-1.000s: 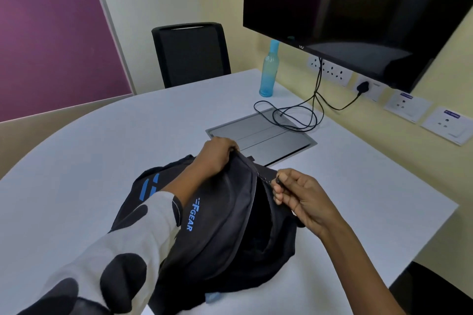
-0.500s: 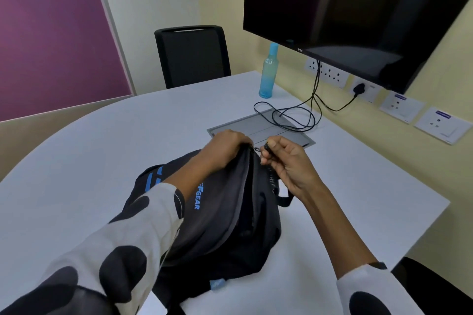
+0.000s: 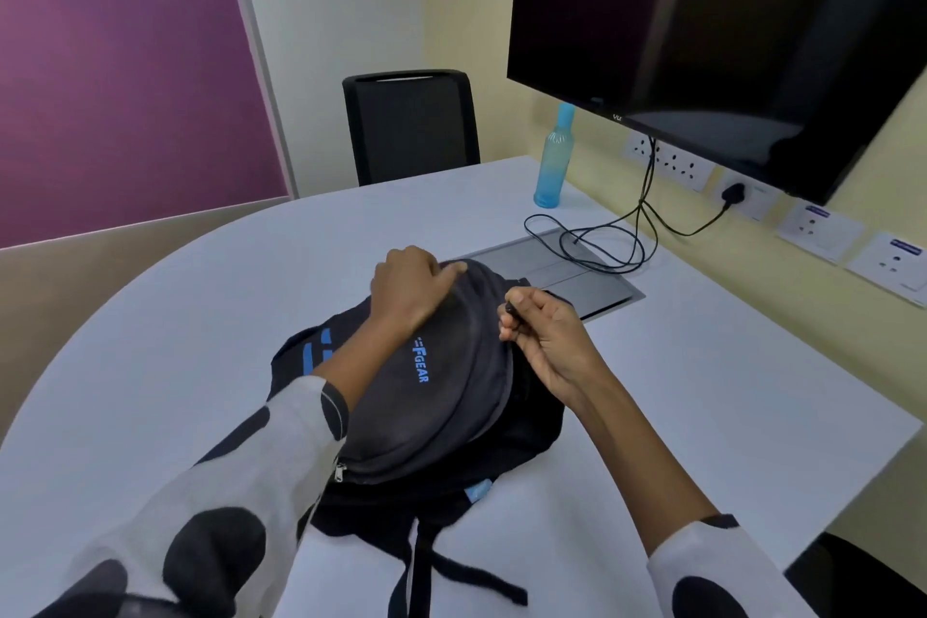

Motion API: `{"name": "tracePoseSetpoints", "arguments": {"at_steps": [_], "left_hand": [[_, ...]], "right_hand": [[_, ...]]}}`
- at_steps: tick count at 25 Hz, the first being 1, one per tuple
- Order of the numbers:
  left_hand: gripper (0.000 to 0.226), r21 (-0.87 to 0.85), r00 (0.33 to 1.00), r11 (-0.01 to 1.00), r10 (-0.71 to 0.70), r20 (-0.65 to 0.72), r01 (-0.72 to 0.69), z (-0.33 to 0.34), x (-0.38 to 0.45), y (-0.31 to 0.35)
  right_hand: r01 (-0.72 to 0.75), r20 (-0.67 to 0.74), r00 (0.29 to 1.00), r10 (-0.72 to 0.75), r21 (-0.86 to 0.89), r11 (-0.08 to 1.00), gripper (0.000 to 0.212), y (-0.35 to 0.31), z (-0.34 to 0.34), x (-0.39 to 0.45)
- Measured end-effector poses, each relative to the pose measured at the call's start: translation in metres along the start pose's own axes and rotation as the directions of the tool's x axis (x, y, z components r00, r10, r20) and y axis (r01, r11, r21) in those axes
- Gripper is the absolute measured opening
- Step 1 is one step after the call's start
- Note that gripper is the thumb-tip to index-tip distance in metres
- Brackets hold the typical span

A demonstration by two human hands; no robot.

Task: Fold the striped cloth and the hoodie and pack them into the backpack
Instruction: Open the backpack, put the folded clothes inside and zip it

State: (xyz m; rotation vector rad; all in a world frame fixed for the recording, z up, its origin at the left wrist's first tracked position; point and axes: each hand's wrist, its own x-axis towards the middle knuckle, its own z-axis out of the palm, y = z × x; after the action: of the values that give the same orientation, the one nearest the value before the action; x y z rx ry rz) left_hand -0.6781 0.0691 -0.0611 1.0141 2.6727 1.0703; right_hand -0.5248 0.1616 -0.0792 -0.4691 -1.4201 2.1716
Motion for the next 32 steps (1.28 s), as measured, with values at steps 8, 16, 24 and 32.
{"name": "tracePoseSetpoints", "arguments": {"at_steps": [8,16,24,32], "left_hand": [[0.024,-0.527,0.674,0.452,-0.271,0.687,0.719,0.042,-0.057,0.039],[0.025,-0.533,0.873,0.705,-0.270,0.407,0.467,0.024,-0.054,0.034],[0.027,-0.336,0.966,0.914,-0.165,0.198,0.225,-0.046,-0.071,0.005],[0.023,-0.483,0.950,0.819,-0.256,0.178,0.311,-0.096,-0.097,-0.015]], "right_hand": [[-0.028,0.210,0.971,0.118,-0.388,0.921,0.016,-0.001,-0.025,-0.018],[0.295,0.260,0.944,-0.203,-0.940,0.169,0.048,-0.016,-0.039,0.028],[0.675,0.682,0.727,-0.080,-0.731,-0.096,0.014,-0.020,0.023,0.065],[0.532,0.503,0.831,-0.238,-0.843,0.075,0.016,-0.034,0.062,0.080]]}}
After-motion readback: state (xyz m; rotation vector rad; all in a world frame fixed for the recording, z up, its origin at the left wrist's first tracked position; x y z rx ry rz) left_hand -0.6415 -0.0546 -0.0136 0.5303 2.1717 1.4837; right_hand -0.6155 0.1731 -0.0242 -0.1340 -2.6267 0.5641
